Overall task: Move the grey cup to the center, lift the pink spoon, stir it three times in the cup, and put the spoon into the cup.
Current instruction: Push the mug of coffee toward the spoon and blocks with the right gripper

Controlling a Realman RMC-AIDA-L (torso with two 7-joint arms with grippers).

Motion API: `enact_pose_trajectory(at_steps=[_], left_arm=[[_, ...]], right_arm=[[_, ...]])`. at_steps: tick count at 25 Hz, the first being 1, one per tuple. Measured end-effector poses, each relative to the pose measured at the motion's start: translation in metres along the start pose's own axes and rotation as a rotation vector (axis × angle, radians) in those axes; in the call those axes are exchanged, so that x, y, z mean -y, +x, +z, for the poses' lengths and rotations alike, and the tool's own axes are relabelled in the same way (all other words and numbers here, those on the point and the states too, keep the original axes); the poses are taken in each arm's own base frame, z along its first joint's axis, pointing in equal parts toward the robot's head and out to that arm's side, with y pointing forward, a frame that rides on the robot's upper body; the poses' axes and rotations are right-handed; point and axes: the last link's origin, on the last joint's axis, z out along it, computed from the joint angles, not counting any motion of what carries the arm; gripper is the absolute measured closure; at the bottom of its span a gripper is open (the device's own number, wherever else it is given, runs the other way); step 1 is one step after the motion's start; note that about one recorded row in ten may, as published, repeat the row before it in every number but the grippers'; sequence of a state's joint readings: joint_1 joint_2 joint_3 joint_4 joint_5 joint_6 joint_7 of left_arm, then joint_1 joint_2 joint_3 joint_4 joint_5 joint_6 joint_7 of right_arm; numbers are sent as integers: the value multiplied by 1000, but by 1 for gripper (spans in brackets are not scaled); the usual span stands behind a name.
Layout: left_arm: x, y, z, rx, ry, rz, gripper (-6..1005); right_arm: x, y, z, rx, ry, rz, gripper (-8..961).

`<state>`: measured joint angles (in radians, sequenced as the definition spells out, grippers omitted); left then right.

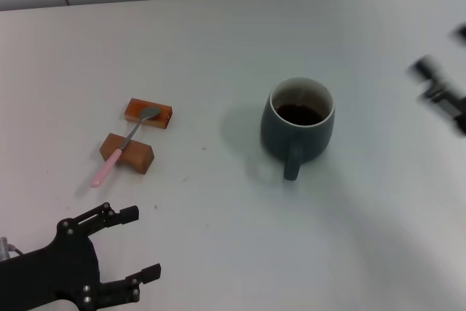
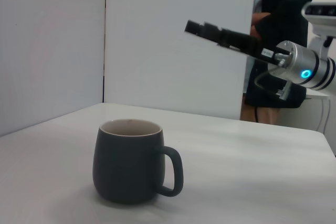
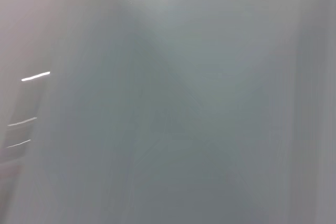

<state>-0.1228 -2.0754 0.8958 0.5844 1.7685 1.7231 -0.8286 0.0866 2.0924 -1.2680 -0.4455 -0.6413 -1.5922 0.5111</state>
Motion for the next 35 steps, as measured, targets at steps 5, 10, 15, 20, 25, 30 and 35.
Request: enact_pose_trajectory(at_steps=[5,10,15,20,25,30,35], left_arm=[[0,1,0,-2,-3,1,137],[0,1,1,-2,-4,1,137],[1,1,1,-4,-6,3,136],[1,2,4,-9,-12,-2,136],[3,3,5,-11,-16,3,136],[4,4,6,-12,-18,6,136],[4,4,7,-14,-21,6,136]], right_arm=[[17,16,-26,-34,274,-81,192],[12,34,-23,-133,292,-172,282],[-1,52,-9,-239,225,-265,418],[-12,62,8,-281,133,-245,662],[-21,69,23,-305,66,-223,887],[-30,77,34,-340,13,-212,883],[-35,81,39,-362,-18,-205,882]])
